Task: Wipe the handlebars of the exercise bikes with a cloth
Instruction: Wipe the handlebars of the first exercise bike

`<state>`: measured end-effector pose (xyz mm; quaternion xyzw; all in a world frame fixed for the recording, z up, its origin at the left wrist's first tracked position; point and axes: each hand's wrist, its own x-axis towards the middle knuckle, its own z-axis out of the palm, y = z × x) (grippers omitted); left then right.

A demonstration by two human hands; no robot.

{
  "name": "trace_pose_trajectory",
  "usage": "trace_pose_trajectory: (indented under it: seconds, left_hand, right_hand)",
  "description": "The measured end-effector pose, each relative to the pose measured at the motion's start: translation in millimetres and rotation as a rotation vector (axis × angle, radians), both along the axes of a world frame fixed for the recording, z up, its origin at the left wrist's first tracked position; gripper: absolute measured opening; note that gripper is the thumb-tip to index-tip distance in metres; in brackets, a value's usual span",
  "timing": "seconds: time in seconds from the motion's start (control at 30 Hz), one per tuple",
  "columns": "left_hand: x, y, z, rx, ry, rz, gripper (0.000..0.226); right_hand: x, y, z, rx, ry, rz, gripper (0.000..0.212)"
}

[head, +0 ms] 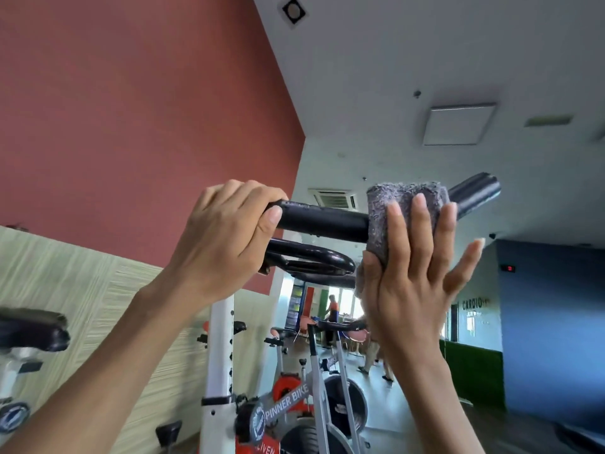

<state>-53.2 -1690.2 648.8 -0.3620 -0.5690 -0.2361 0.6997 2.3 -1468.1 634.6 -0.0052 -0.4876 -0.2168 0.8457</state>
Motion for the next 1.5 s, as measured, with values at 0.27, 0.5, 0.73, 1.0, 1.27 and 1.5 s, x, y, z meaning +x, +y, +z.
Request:
trace_pose_trajectory:
  seconds: [0.27, 0.5, 0.73, 1.0, 1.27, 1.5]
  left_hand:
    - [1, 5, -2, 0.051, -0.031, -0.018, 0.036]
    - [4, 10, -4, 0.087, -0.042, -0.021, 0.037]
    - [8, 5, -3, 0.038, -0.047, -0.023, 0.037]
    - [-9, 1, 3, 0.004, 0.098, -0.063, 0.035]
    - [-64, -17, 1, -0.038, 0.157, -0.468, 0.045]
    - [-104, -26, 4, -0.121, 0.026, -0.949, 0.05]
  right_hand:
    - [-22, -6, 9, 0.096, 0.045, 0.134, 0.056]
    - [-23, -3, 11, 0.13, 0.045, 0.179, 0.055]
    - [-22, -12, 6, 0.08, 0.048, 0.212, 0.052]
    - [-32, -22, 4, 0.028, 0.097, 0.204, 0.059]
    - [-64, -56, -6, 0.128, 0.049, -0.061, 0.058]
    - [-70, -76, 3, -0.016, 0.195, -0.051, 0.052]
